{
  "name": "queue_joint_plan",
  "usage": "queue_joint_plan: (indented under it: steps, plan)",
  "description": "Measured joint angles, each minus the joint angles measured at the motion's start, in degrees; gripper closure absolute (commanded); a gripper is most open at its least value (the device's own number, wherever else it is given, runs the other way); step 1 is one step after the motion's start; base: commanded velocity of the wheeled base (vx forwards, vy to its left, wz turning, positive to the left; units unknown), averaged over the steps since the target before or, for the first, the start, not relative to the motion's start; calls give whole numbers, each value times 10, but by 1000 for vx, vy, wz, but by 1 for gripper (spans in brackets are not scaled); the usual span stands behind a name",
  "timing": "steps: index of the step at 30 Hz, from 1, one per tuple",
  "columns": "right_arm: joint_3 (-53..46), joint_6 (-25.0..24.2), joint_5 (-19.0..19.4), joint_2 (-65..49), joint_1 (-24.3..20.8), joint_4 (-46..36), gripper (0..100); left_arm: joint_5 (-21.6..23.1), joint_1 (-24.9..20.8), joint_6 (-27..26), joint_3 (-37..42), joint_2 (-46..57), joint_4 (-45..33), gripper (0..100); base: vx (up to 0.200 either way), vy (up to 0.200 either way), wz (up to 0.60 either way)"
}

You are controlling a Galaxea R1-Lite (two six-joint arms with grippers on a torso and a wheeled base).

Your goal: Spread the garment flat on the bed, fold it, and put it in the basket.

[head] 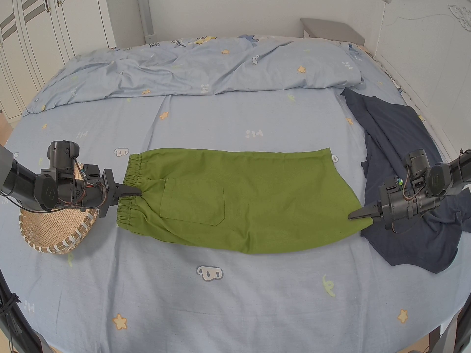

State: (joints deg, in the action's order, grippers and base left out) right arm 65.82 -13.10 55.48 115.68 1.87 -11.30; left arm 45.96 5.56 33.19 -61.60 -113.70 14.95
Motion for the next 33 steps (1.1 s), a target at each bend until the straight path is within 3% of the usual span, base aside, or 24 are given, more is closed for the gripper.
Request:
queue_joint_plan:
  steps: [7, 14, 25, 33]
  plan:
    - [-99, 50, -3, -50, 6, 1, 100, 0, 4, -41, 34, 45, -58, 100, 0, 0, 0]
    - [-229, 82, -5, -101, 0, 18, 100, -5, 9, -102, 139, 103, -86, 100, 0, 0, 0]
    - [-450, 93, -6, -173, -29, 160, 100, -3, 36, -187, 314, 186, -89, 100, 0, 0, 0]
    - [-509, 95, -5, -194, -35, 213, 100, 1, 78, -233, 355, 209, -85, 100, 0, 0, 0]
